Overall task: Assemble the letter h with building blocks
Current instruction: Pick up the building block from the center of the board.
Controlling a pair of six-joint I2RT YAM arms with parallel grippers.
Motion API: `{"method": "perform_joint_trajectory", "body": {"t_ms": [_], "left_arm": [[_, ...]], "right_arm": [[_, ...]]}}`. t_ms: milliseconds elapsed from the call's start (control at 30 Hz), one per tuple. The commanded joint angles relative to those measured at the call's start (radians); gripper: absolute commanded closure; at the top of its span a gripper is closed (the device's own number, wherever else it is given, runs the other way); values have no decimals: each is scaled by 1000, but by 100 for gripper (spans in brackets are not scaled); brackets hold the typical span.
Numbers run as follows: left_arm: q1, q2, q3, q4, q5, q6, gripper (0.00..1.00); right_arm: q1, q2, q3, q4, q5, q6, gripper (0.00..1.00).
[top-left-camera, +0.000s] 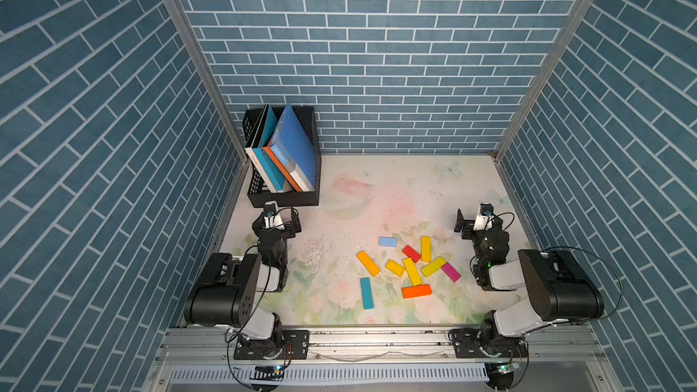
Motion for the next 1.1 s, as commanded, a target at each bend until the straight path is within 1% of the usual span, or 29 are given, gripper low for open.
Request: {"method": "perform_joint_trajectory", "body": {"t_ms": [0, 300, 433, 767, 833, 867, 900, 933, 967, 1000, 1033, 1067], "left_arm": [[-1, 0, 3, 15, -4, -1, 1], [-1, 0, 4, 14, -5, -1, 0], [-1, 0, 6, 12, -4, -1, 0], [-1, 0, 9, 4, -4, -1, 0], [-1, -4, 5, 12, -5, -1, 0], [-2, -24, 26, -28, -35, -11, 0], [-5, -70, 69, -138, -84, -26, 1], [-8, -118, 130, -284, -141, -44, 0], [-17, -163, 207, -438, -230, -74, 1], [-34, -203, 287, -585, -335, -143, 0], [-42, -238, 362, -746, -365, -222, 0], [-45, -275, 440, -919, -345, -325, 0]], "right_arm": [[1, -1, 6, 10, -83, -43, 0], [0, 0, 6, 10, -83, -44, 1], [-2, 2, 14, -3, -50, -29, 1], [-5, 1, 13, -2, -51, -25, 1], [-2, -19, 15, -11, -40, -27, 1], [8, -74, 27, -74, -16, -38, 1], [35, -164, 58, -195, 42, -52, 1], [69, -244, 104, -315, 124, -32, 1], [107, -342, 169, -480, 248, 59, 0], [132, -438, 248, -686, 306, 194, 1], [131, -510, 300, -843, 262, 306, 1], [131, -577, 313, -937, 193, 380, 1]]}}
